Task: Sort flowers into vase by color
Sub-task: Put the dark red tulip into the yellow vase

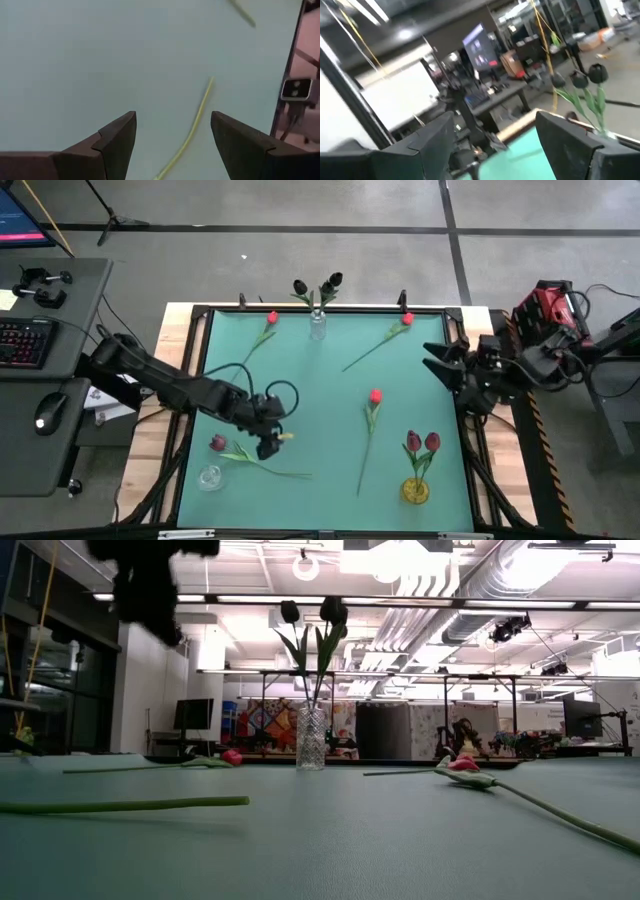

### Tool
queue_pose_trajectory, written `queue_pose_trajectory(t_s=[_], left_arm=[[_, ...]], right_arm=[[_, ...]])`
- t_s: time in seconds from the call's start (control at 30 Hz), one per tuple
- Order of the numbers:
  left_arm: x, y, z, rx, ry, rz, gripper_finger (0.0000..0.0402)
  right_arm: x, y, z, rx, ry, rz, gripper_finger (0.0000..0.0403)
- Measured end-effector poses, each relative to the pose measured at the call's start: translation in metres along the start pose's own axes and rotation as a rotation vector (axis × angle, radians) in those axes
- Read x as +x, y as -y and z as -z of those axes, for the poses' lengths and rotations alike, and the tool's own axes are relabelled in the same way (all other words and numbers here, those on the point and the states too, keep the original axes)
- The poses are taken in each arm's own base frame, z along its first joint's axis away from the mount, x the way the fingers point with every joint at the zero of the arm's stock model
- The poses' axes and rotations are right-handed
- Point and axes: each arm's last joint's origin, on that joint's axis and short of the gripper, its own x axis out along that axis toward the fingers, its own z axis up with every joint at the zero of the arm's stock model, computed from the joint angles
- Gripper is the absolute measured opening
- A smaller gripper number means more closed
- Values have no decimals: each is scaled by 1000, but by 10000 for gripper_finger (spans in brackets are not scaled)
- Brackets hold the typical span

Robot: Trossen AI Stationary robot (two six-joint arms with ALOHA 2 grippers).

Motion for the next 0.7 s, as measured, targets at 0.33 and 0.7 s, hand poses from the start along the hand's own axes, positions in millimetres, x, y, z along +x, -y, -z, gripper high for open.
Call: queue_pose_trajectory(t_s=[0.33, 0.7], left_arm=[[15, -7, 39, 165, -247, -102, 246], [59, 16, 81, 428, -446, -129, 246]], right_arm=[[29, -9, -6, -69, -148, 89, 267], [43, -3, 5, -53, -206, 124, 267]])
